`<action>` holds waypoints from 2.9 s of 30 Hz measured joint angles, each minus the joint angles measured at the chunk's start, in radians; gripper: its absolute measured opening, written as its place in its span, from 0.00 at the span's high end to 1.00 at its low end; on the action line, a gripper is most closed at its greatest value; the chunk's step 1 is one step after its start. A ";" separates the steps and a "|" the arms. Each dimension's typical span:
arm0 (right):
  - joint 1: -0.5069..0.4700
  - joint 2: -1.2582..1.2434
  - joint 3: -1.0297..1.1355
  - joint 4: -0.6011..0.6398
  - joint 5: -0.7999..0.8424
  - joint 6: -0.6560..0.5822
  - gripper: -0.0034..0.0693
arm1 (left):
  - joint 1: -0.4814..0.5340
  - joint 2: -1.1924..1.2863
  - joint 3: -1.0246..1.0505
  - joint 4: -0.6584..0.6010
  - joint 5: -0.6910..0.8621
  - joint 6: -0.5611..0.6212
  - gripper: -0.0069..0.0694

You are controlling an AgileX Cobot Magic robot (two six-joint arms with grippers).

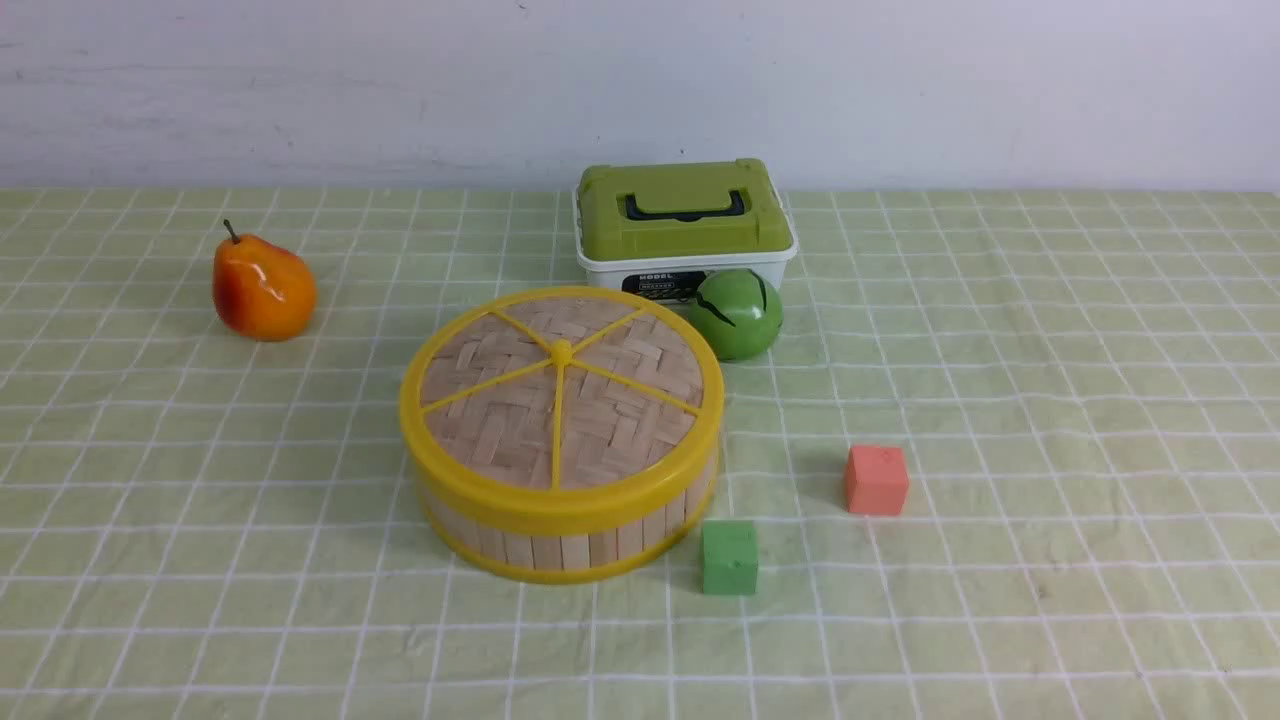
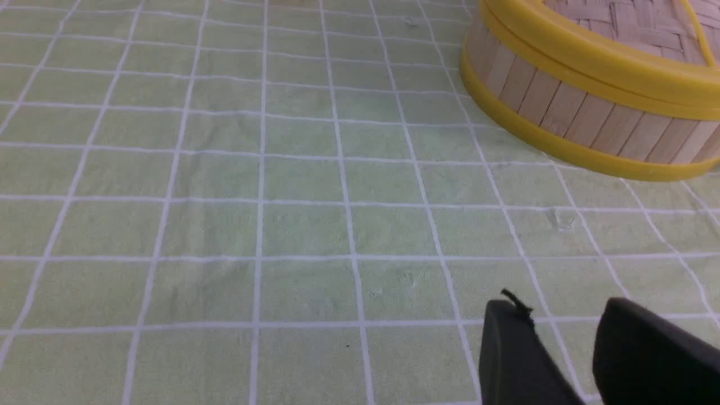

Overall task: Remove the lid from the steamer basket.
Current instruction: Use the left arm to lift the lid of the steamer

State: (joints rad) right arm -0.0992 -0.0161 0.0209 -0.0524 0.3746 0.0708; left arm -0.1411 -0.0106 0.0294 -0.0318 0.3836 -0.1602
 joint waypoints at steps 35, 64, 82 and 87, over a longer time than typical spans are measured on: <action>0.000 0.000 0.000 0.000 0.000 0.000 0.62 | 0.000 0.000 0.000 0.000 0.000 0.000 0.60; 0.000 0.000 0.000 0.000 0.000 0.000 0.62 | 0.000 0.000 0.000 0.000 -0.484 0.004 0.60; 0.000 0.000 0.000 0.000 0.000 0.000 0.62 | 0.000 0.012 -0.126 -0.016 -0.695 -0.280 0.78; 0.000 0.000 0.000 0.000 0.000 0.000 0.62 | 0.000 0.216 -0.426 -0.002 -0.496 -0.154 0.93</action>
State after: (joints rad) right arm -0.0992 -0.0161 0.0209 -0.0524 0.3746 0.0708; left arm -0.1411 0.2051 -0.3962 -0.0342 -0.1121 -0.3145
